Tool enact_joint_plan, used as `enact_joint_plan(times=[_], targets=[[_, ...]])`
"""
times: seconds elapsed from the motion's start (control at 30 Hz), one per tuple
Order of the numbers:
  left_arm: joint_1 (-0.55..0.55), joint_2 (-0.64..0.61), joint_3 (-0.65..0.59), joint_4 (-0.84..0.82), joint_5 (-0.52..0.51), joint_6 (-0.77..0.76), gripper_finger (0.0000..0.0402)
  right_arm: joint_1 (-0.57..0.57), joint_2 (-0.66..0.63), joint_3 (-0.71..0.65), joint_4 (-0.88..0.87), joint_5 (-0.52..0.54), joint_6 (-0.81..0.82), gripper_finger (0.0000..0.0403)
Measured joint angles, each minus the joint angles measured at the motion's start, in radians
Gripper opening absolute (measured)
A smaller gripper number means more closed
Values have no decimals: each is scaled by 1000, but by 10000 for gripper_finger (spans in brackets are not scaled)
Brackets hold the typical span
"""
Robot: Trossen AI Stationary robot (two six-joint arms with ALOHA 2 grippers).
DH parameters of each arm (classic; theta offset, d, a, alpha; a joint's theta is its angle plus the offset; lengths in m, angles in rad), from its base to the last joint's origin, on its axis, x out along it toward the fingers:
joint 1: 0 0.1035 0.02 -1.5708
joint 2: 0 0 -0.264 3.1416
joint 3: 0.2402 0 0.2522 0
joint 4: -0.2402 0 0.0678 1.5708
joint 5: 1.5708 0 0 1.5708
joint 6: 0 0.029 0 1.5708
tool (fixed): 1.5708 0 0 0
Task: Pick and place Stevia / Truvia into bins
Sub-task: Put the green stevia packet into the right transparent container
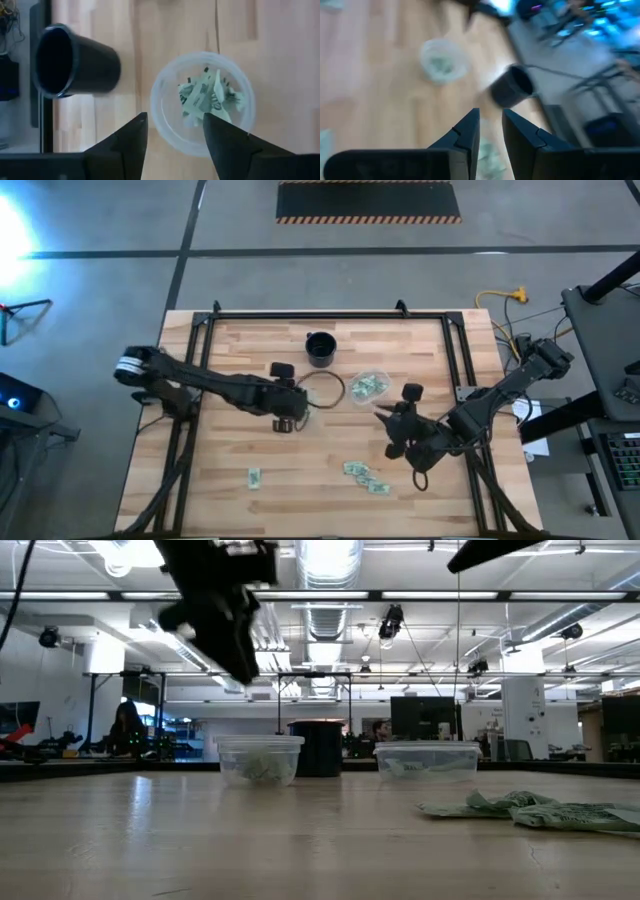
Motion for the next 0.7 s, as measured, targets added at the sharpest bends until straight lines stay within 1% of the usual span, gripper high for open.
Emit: enact_joint_plan(times=[0.1, 0.2, 0.3, 0.37, 0.43, 0.5, 0.57, 0.63, 0.7], targets=[[-42, -93, -6, -18, 0, -76, 175, -8, 5, -9, 10, -116, -29, 72], [-129, -176, -29, -19, -13, -137, 175, -11, 10, -13, 47, -203, -67, 70], [-249, -223, -64, -12, -109, -181, 175, -15, 15, -13, 121, -325, -112, 70], [-324, -233, -91, 0, -197, -213, 176, -15, 16, -13, 104, -433, -128, 70], [-387, -238, -124, -13, -266, -245, 176, -18, 16, -14, 90, -527, -197, 70], [-430, -240, -152, -2, -317, -279, 176, -18, 17, -16, 93, -557, -204, 70], [-452, -242, -176, -5, -347, -299, 176, -19, 23, -15, 144, -557, -142, 68], [-461, -240, -182, -8, -343, -319, 176, -19, 28, -12, 163, -576, -91, 66], [-465, -239, -181, -5, -341, -351, 176, -18, 42, -20, 194, -618, -65, 66]])
